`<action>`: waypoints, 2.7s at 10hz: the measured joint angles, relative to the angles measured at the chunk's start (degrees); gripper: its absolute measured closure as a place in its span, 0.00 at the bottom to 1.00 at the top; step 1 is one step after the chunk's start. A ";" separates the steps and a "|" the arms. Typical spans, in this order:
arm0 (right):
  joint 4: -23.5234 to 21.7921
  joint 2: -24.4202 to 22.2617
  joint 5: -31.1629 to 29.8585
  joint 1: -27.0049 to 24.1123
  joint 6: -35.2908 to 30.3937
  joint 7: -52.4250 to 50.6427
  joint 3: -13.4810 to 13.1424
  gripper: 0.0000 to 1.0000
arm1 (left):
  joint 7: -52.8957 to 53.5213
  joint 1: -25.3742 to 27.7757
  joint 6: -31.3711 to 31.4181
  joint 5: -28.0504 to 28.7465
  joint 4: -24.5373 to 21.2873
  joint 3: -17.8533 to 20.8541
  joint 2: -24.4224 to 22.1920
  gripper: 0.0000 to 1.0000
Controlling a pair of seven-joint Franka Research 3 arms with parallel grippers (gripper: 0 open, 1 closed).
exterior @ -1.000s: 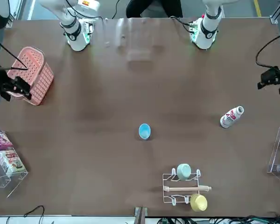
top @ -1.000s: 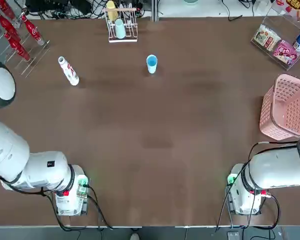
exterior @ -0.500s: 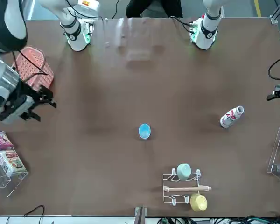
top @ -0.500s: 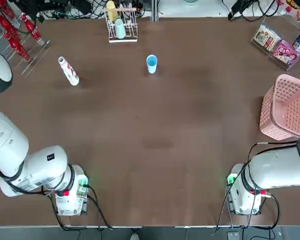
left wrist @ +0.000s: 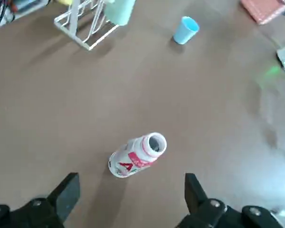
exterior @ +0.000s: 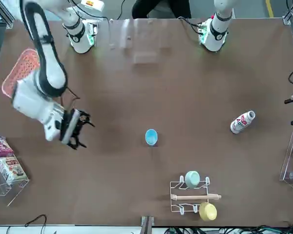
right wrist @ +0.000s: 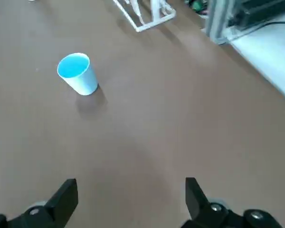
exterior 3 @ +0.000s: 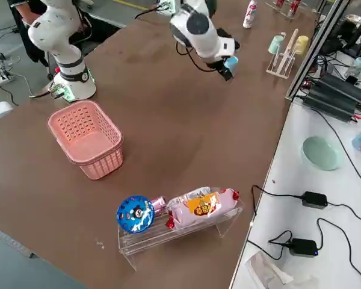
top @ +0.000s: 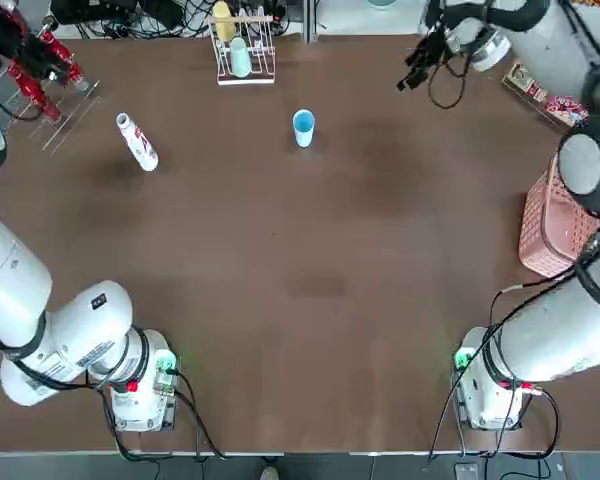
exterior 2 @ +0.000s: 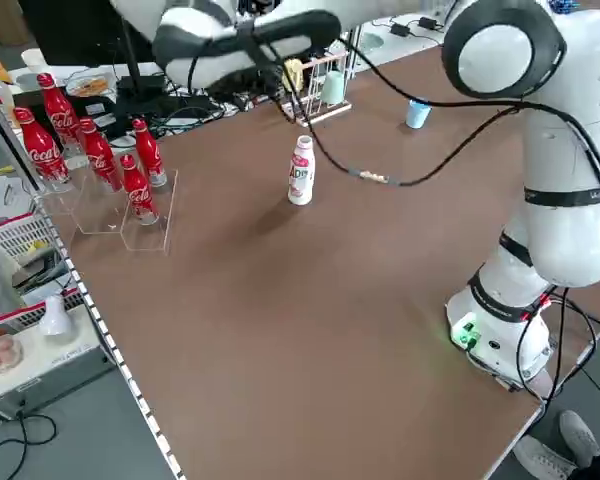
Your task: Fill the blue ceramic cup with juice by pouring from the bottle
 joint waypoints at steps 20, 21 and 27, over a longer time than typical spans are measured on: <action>22.95 29.61 31.80 11.53 10.79 -29.86 6.98 0.00 | 49.50 3.73 -1.43 -16.56 -6.73 -2.14 24.55 0.02; 23.54 30.01 31.96 11.90 10.85 -29.86 6.98 0.00 | 49.50 2.90 -1.43 -16.58 -6.74 -2.27 24.87 0.02; 24.26 31.65 32.35 13.46 11.04 -29.88 6.98 0.00 | 49.04 1.99 -1.21 -16.84 -9.02 -2.69 25.92 0.02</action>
